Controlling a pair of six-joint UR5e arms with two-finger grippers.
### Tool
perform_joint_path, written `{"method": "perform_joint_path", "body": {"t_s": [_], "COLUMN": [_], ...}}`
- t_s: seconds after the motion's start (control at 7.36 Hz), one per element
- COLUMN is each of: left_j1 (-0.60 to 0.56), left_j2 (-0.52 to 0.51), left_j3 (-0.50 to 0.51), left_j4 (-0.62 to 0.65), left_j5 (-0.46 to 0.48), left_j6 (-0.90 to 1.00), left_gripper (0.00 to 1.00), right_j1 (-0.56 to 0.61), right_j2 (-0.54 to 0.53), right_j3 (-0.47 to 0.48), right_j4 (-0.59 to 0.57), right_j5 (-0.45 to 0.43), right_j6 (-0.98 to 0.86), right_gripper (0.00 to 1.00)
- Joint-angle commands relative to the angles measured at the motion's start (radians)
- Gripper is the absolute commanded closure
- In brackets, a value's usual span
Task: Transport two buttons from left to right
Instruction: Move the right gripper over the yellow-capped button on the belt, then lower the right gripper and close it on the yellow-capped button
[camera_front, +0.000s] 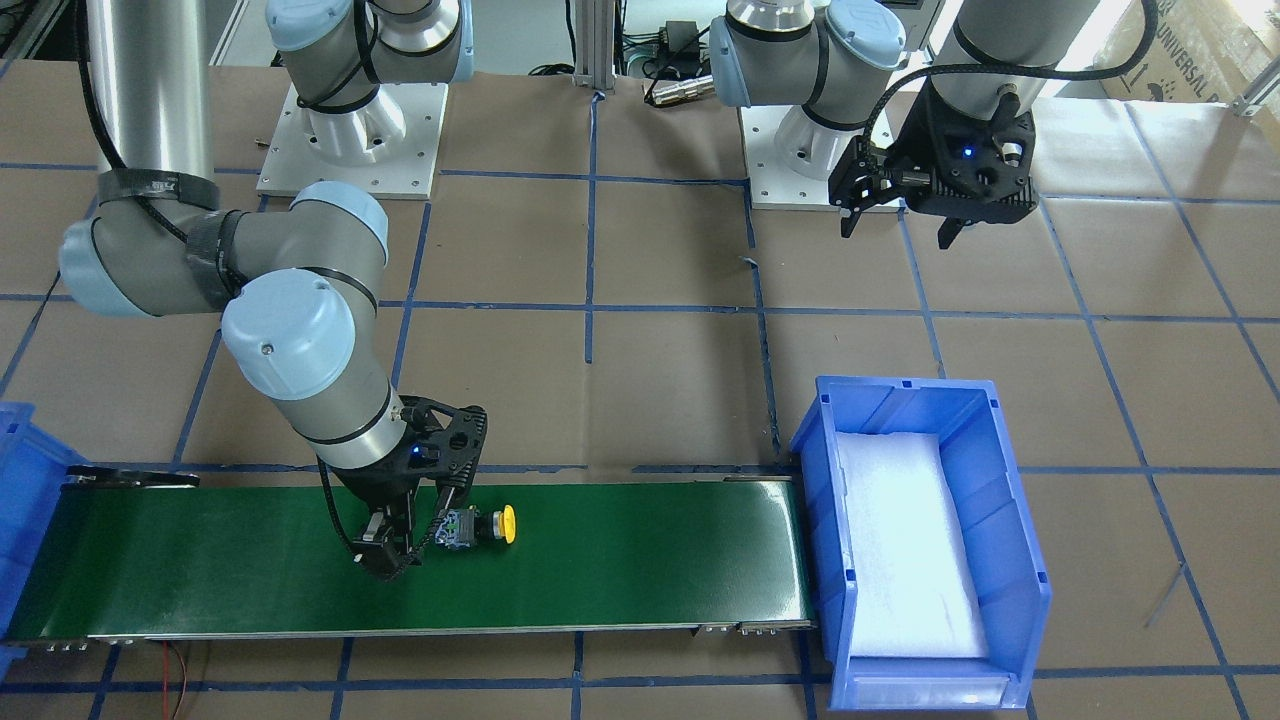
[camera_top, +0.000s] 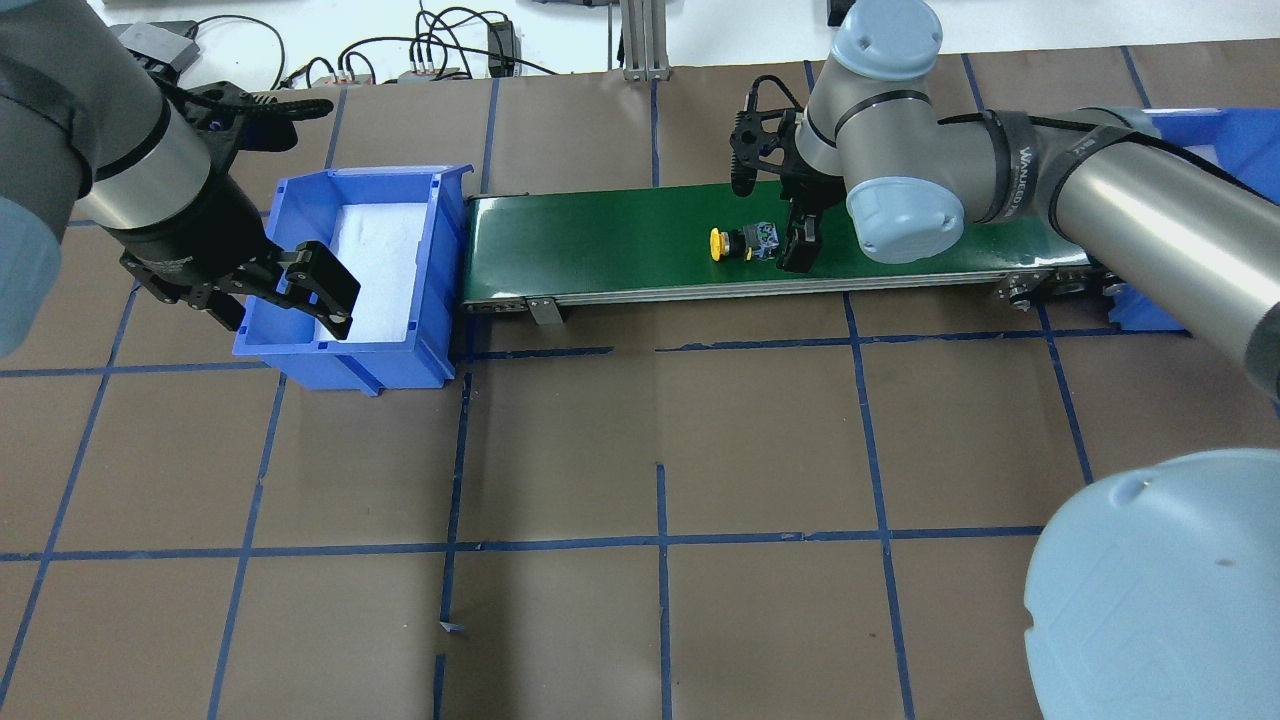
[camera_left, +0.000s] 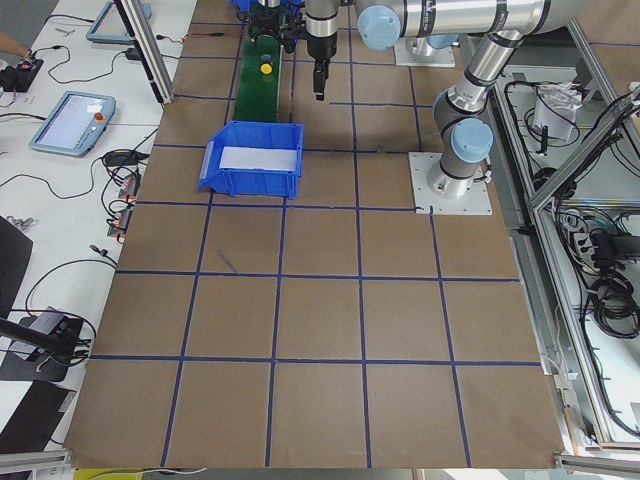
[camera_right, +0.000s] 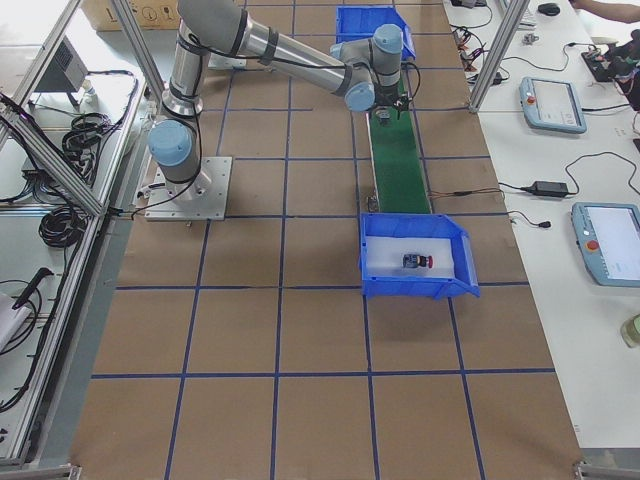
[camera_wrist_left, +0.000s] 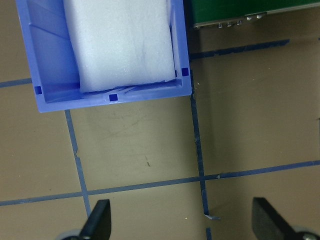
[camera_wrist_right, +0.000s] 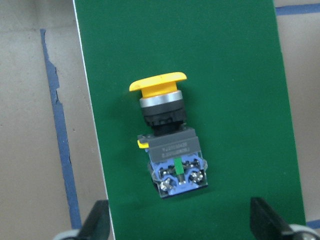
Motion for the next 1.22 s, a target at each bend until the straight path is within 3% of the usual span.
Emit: {"method": "perform_joint_path", "body": {"t_s": [0.0, 0.41, 0.68, 0.82, 1.09], "left_j1": [0.0, 0.0, 0.0, 0.0, 0.0], "left_j2": [0.005, 0.001, 0.001, 0.001, -0.01], "left_j3": [0.005, 0.002, 0.002, 0.001, -0.001], "left_j4": [0.002, 0.002, 0.002, 0.001, -0.001], "left_j5": [0.0, -0.002, 0.0, -0.002, -0.002], "left_j6": [0.0, 0.0, 0.0, 0.0, 0.0], "left_gripper": [0.0, 0.0, 0.0, 0.0, 0.0], "right_j1": [0.0, -0.006, -0.009, -0.009, -0.009], "right_j2": [0.008, 0.023, 0.027, 0.026, 0.012], "right_j3": [0.006, 0.004, -0.002, -0.004, -0.007], "right_j4": [0.0, 0.0, 0.0, -0.002, -0.002], "right_j5": [0.0, 0.002, 0.0, -0.005, -0.02], "right_j6": [-0.007, -0.009, -0.023, -0.024, -0.056], "right_gripper": [0.03, 0.06, 0.22, 0.39, 0.85]}}
